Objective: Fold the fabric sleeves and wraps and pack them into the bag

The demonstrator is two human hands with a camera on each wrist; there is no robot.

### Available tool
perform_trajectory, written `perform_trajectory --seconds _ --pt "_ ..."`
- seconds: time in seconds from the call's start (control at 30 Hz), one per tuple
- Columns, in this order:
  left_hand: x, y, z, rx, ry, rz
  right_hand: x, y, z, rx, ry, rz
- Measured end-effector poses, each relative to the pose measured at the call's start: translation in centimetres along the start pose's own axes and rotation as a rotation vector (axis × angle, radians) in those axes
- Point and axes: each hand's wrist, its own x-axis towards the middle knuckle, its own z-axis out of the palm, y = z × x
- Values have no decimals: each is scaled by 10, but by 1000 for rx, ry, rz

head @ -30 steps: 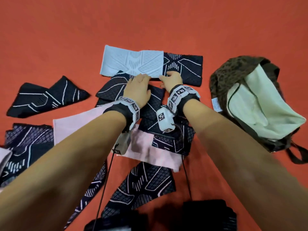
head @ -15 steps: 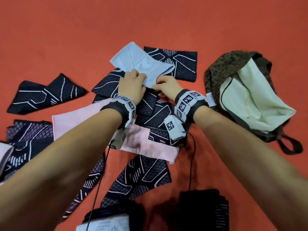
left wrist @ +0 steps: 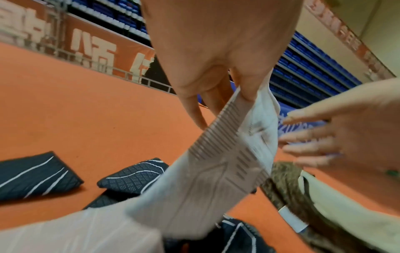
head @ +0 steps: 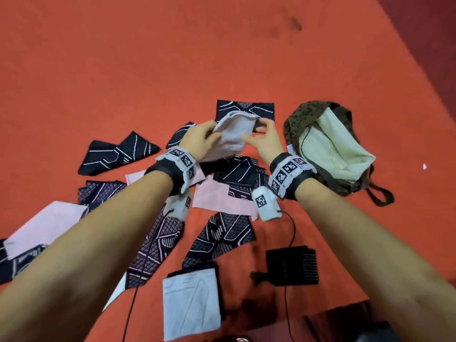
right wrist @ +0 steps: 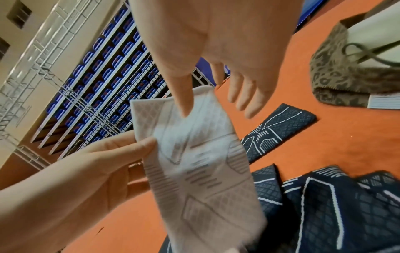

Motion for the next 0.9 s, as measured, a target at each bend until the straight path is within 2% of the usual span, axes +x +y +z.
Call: perform_trajectory --seconds 0.07,0.17,0.4,0.57,0.67,0.77,0.83,0.9 --pt "-20 9 -16 -220 -36 -79 -23 -11 -2 -33 -87 47" --pt "-51 21 -37 -603 -40 -221 -58 -26 0 64 -287 73" --pt "-115 18 -59 -968 29 -428 -120 -35 6 252 -359 141" --pt "-159 4 -61 -910 -261 -464 -150 -34 13 220 -237 79" --pt "-173 1 -65 -939 -195 -484 -165 -36 13 318 -304 109" --pt "-183 2 -71 -903 -120 -430 -178 -38 13 175 -392 83" --pt "-190 5 -77 -851 -146 -388 -185 -38 13 31 -363 23" --pt "-195 7 -84 -887 -224 -369 -189 -38 11 -12 -319 -45"
